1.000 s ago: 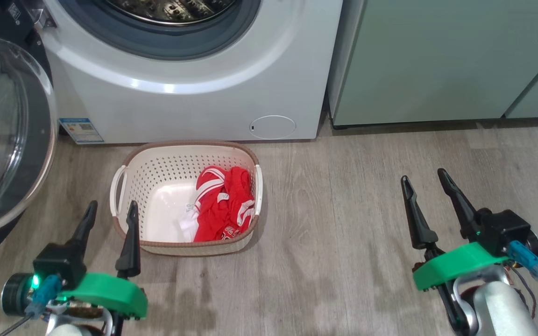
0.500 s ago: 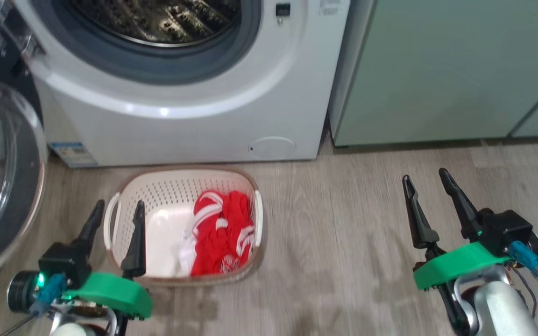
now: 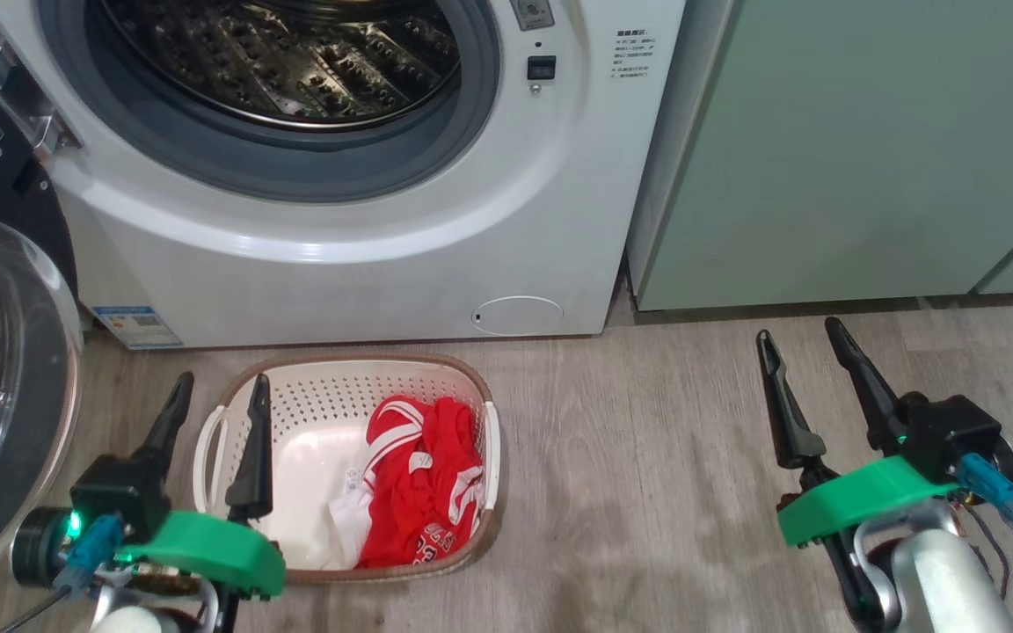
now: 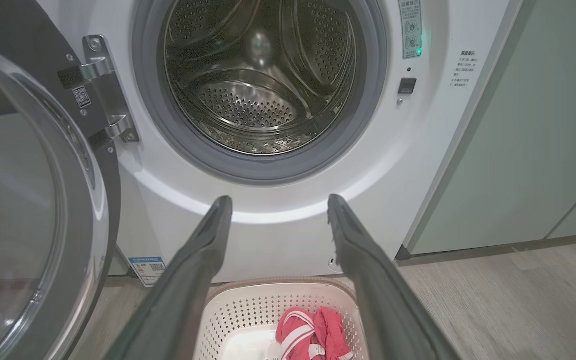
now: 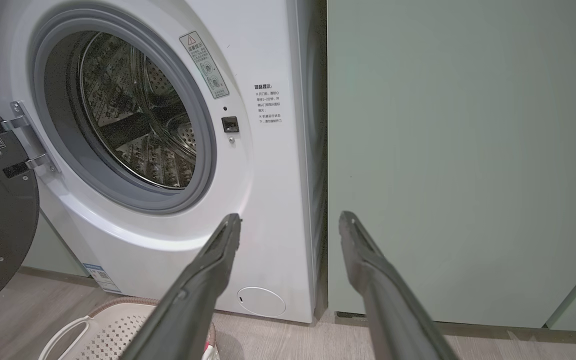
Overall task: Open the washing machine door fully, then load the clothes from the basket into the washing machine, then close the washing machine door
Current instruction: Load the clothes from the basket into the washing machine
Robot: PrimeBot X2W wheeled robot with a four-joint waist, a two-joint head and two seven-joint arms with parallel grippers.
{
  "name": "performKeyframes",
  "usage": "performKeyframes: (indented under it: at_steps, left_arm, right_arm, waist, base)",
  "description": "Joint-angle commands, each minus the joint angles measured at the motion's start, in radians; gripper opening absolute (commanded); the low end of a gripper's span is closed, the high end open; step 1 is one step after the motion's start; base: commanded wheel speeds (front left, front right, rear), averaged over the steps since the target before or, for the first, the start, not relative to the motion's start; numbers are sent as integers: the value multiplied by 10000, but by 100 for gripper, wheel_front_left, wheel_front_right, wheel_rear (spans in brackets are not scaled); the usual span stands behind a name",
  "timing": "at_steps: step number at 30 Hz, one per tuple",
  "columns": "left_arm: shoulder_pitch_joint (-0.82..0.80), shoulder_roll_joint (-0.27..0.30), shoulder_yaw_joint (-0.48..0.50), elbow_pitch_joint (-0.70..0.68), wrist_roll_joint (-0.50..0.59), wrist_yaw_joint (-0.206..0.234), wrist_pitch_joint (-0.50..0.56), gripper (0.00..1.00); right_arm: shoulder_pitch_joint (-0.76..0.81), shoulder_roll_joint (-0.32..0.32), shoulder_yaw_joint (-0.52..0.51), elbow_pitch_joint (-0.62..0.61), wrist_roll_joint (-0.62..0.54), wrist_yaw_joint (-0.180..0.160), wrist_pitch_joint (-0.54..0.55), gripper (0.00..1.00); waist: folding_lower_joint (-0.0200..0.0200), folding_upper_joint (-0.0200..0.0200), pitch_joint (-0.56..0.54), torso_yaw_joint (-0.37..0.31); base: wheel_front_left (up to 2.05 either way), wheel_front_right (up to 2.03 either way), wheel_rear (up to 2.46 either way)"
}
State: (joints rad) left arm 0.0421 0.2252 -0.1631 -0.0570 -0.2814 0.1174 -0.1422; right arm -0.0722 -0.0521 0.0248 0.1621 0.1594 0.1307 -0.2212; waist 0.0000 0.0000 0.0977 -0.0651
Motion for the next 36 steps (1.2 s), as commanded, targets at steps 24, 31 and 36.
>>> performKeyframes:
  at_steps: [24,31,36]
  left_arm:
    - [-1019,214,-5,-43,22,56,61,100]
    - [-3136,-123,-625,2325,-289,-740,543,100]
    - [-4671,-365,-1001,4585,-540,-1484,908,100]
  right_arm:
    - [-416,18,157,-415,51,0,-90,100]
    - [-997,18,176,-859,-28,0,-20,100]
    - [-1546,18,345,-1087,-60,0,-29,100]
  waist:
    - [0,0,315,114]
    - [0,0,1795,94]
    - [0,0,3008,-98]
  base:
    - [0,0,0]
    - [0,0,0]
    - [0,0,0]
